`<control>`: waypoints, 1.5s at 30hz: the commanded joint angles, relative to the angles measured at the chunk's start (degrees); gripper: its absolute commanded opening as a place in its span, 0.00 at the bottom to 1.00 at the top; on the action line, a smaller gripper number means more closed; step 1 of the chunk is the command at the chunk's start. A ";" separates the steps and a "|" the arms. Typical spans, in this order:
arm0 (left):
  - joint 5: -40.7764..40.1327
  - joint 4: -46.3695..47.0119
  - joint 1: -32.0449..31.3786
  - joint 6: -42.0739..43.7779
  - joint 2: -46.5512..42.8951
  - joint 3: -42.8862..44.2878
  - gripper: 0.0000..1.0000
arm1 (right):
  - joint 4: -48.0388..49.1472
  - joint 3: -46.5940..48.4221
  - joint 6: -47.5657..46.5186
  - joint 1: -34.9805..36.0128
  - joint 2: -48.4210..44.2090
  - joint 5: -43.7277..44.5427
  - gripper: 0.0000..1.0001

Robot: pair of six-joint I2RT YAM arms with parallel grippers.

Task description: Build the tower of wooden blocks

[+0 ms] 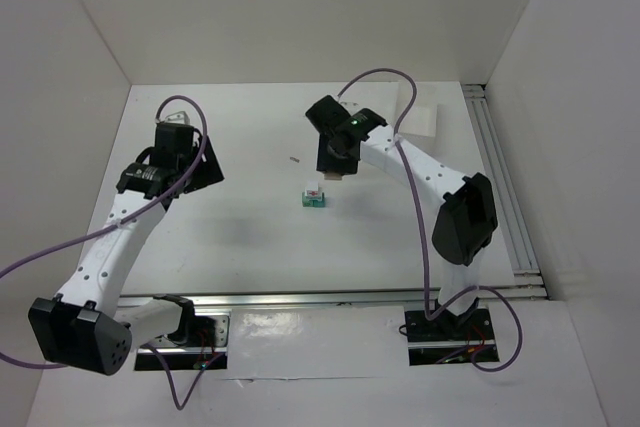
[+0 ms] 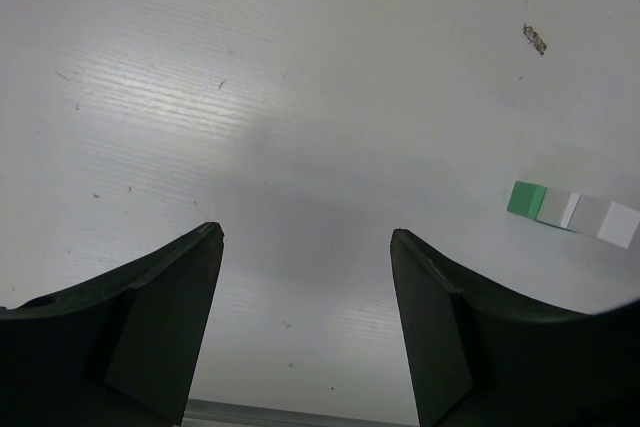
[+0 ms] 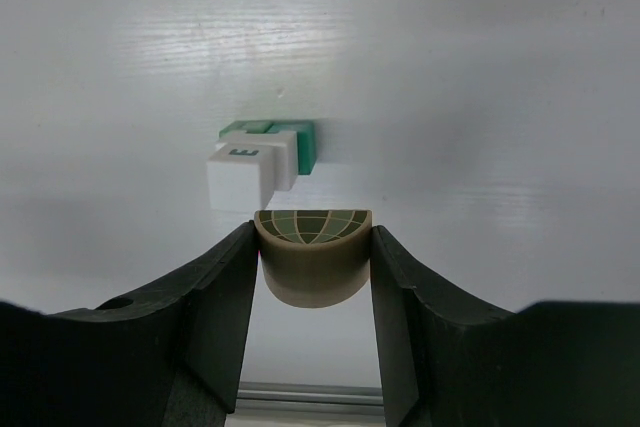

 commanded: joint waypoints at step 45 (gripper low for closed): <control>-0.70 0.28 -0.22 1.40 -2.30 -1.23 0.81 | -6.74 12.91 5.73 5.16 14.33 -2.47 0.37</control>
